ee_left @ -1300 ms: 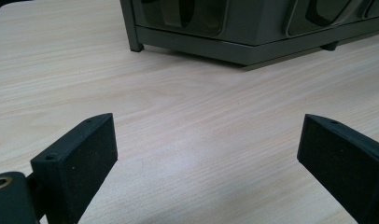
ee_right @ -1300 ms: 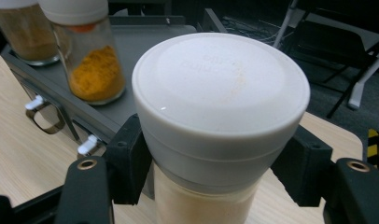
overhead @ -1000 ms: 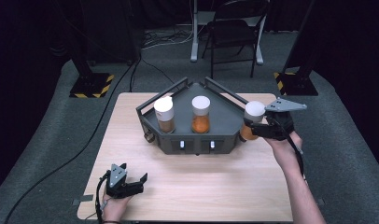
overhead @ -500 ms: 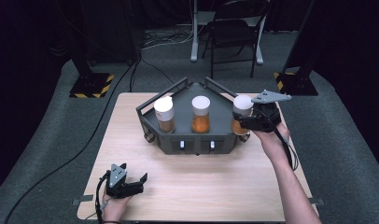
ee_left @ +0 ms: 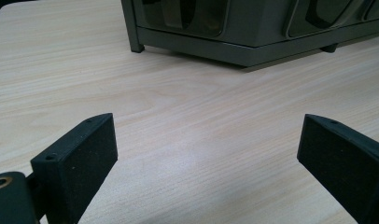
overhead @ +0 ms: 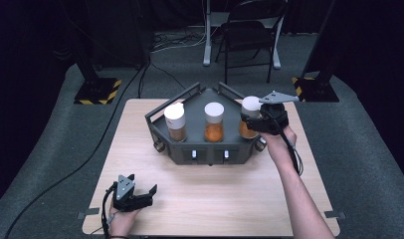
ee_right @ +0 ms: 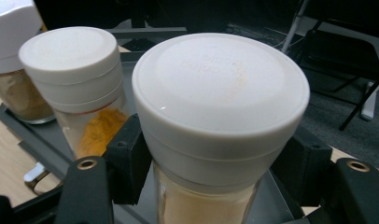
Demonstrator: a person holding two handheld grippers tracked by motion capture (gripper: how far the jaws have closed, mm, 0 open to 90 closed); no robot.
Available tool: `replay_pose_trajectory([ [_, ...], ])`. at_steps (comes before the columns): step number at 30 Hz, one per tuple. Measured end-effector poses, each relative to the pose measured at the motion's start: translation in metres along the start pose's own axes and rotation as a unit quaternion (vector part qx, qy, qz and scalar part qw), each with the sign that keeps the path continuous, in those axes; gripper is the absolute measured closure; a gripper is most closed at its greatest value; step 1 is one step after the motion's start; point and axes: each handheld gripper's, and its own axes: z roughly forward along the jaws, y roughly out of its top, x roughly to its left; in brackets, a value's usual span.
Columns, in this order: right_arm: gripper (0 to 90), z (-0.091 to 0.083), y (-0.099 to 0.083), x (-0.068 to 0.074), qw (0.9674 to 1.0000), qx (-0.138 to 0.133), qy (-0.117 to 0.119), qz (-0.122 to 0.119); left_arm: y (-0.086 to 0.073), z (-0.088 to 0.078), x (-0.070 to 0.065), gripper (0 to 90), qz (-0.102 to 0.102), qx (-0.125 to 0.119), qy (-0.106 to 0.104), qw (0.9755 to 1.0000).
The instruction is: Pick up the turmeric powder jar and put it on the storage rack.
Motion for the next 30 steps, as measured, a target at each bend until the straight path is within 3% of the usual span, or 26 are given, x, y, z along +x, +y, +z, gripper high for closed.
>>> replay_pose_trajectory([
  [12,34.2,0.018,-0.002,0.008,0.9999,-0.003,-0.012,0.008,0.000,0.000,0.000,4.9,-0.001,0.000,-0.001,1.0000],
  [30,34.1,0.031,-0.003,0.004,0.9995,0.024,-0.011,0.017,0.000,0.000,0.000,4.9,-0.001,-0.001,0.000,1.0000],
])
